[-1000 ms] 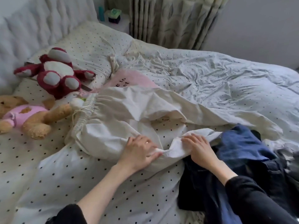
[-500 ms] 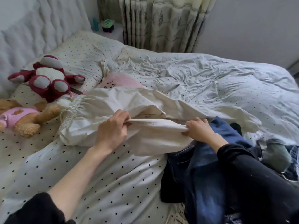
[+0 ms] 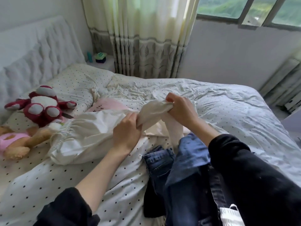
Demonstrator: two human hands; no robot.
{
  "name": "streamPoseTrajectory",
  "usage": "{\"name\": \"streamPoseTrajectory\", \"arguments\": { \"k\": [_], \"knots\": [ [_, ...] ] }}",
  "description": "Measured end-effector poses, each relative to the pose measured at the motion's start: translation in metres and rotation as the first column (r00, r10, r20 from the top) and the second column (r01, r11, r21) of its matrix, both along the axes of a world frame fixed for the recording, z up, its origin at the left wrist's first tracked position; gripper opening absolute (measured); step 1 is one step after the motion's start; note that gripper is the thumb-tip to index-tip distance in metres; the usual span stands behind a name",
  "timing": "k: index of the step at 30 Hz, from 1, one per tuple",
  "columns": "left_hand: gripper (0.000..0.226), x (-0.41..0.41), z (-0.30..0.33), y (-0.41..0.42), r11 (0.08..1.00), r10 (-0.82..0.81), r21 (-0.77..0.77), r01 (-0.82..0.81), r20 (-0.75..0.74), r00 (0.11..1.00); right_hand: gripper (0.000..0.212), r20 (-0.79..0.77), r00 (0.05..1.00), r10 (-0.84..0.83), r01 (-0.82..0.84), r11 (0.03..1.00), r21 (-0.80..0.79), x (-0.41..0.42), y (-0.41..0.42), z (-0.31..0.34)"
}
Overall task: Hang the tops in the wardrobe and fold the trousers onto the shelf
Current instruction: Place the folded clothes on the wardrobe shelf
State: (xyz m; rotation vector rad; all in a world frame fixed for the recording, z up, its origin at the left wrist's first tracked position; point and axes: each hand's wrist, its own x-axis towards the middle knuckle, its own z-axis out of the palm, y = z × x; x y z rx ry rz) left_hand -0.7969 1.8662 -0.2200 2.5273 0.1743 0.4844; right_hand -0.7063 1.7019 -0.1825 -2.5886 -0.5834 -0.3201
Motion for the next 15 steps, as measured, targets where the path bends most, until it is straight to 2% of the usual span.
{"name": "streamPoseTrajectory", "arguments": {
  "k": [2, 4, 6, 8, 12, 15],
  "knots": [
    [0.011, 0.000, 0.017, 0.003, 0.998, 0.057, -0.019, -0.056, 0.110, 0.992, 0.023, -0.061, 0.996, 0.067, -0.070, 0.997, -0.041, -0.001, -0.010, 0.001],
    [0.011, -0.001, 0.027, 0.013, 0.996, 0.083, 0.002, -0.084, 0.136, 0.987, 0.029, -0.173, 0.976, 0.132, -0.156, 0.979, -0.132, -0.002, -0.024, -0.012],
    [0.012, -0.005, 0.030, 0.022, 0.996, 0.078, 0.020, -0.083, 0.174, 0.982, 0.032, -0.238, 0.965, 0.108, -0.168, 0.954, -0.249, -0.005, -0.035, -0.031],
    [0.012, -0.008, 0.027, 0.028, 0.997, 0.070, 0.029, -0.076, 0.180, 0.981, 0.034, -0.249, 0.966, 0.070, -0.142, 0.947, -0.288, -0.003, -0.037, -0.048],
    [0.015, -0.012, 0.022, 0.039, 0.991, 0.125, 0.019, -0.130, 0.167, 0.978, 0.028, -0.180, 0.980, 0.088, -0.158, 0.894, -0.420, 0.006, -0.024, -0.065],
    [0.013, -0.012, 0.024, 0.049, 0.988, 0.123, 0.065, -0.139, 0.200, 0.972, 0.017, -0.070, 0.997, -0.016, -0.009, 0.939, -0.345, 0.017, -0.028, -0.056]
  ]
}}
